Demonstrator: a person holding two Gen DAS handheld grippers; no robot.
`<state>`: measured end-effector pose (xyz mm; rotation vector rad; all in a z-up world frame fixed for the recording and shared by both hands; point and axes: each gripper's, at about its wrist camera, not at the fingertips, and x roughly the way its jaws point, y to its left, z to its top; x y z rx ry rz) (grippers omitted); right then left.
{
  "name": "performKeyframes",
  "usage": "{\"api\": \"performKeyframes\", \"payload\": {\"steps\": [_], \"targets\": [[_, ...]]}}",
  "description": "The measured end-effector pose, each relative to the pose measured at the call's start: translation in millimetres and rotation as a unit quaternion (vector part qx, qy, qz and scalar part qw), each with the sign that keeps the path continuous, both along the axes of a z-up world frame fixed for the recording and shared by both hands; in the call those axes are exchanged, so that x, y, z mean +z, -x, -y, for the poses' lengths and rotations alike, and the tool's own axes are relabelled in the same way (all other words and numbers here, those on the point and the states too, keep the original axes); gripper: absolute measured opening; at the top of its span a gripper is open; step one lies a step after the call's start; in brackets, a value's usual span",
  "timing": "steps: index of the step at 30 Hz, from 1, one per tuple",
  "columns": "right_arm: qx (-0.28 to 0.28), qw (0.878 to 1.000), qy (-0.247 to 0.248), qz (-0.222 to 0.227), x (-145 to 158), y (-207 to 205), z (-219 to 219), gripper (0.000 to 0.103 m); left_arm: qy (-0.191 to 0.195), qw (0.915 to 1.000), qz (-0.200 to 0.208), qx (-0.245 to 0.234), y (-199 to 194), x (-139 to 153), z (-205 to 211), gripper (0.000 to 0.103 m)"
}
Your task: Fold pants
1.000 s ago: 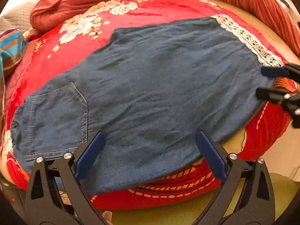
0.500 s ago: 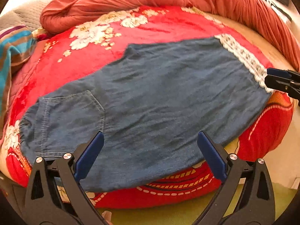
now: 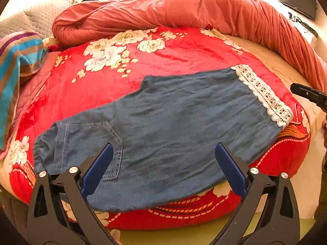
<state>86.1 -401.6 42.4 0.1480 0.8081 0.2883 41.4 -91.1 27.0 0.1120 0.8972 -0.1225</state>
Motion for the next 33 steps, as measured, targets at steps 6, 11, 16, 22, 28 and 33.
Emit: {"api": "performKeyframes", "payload": {"steps": [6,11,16,22,28,33], "targets": [[-0.026,1.000,-0.013,0.010,3,0,24,0.076,0.000,0.9999,0.002,-0.017,-13,14,16,0.093],[-0.030,0.999,-0.016,0.010,-1,1,31,0.076,-0.003,0.9993,0.001,-0.038,-33,24,37,0.093],[-0.021,0.999,-0.027,0.002,-9,2,31,0.076,-0.013,0.9979,-0.002,-0.064,-53,27,61,0.093],[0.005,1.000,-0.021,-0.011,-24,2,15,0.076,-0.017,0.9962,-0.011,-0.084,-82,27,80,0.093],[0.010,0.999,-0.032,-0.020,-32,2,14,0.076,-0.026,0.9947,-0.016,-0.098,-108,27,95,0.093],[0.029,0.998,-0.044,-0.031,-39,4,9,0.076,-0.029,0.9933,-0.031,-0.108,-132,17,110,0.093]]}}
